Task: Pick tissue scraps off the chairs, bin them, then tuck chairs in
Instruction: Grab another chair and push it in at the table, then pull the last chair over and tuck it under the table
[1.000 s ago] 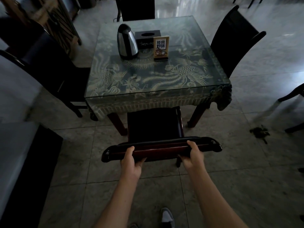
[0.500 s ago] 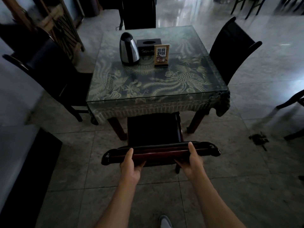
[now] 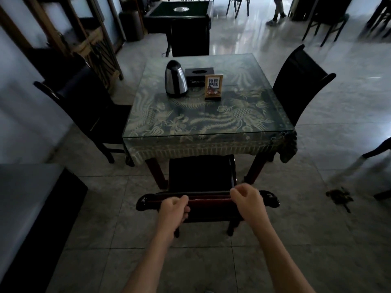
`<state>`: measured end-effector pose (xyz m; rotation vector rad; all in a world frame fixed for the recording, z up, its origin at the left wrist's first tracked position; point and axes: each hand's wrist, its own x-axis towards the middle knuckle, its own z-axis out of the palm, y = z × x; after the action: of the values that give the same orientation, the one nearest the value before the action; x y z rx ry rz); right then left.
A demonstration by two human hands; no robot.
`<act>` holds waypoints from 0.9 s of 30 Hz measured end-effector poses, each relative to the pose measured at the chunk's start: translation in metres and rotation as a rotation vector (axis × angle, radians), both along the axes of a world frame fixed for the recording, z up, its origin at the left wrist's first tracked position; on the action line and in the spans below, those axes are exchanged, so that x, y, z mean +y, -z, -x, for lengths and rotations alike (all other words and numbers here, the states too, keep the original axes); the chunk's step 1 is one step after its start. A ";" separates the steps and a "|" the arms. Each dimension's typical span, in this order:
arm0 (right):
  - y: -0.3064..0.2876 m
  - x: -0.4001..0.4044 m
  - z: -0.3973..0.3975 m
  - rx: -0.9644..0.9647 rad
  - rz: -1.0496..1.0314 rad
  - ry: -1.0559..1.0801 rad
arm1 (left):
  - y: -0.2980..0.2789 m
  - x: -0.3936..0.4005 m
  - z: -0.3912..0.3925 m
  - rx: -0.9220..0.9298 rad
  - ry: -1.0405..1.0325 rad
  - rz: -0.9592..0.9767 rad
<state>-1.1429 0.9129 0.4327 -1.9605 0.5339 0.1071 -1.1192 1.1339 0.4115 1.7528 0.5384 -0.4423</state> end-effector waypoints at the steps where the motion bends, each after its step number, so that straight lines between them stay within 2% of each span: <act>1: -0.013 0.001 -0.005 -0.058 0.104 -0.042 | -0.013 0.001 -0.003 -0.137 0.084 -0.141; 3: -0.038 0.005 -0.015 -0.179 0.252 -0.111 | -0.040 0.006 -0.006 -0.417 0.191 -0.478; 5: -0.057 0.011 -0.022 -0.292 0.393 -0.178 | -0.063 0.013 -0.008 -0.688 0.220 -0.723; 7: -0.072 0.016 -0.026 -0.377 0.501 -0.223 | -0.080 0.022 -0.007 -0.781 0.290 -0.865; 9: -0.079 0.021 -0.031 -0.409 0.568 -0.257 | -0.087 0.030 -0.006 -0.764 0.353 -0.940; 13: -0.075 0.039 -0.042 -0.364 0.623 -0.369 | -0.090 0.047 -0.001 -0.751 0.354 -1.018; 19: -0.064 0.085 -0.070 -0.364 0.640 -0.472 | -0.084 0.089 -0.017 -0.761 0.287 -0.956; 27: -0.054 0.216 -0.149 -0.375 0.606 -0.590 | -0.067 0.211 -0.083 -0.706 0.201 -0.920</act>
<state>-0.9940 1.1288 0.4867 -2.5989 -0.3132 -0.0652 -1.0358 1.3450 0.4787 2.6693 0.0206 0.3791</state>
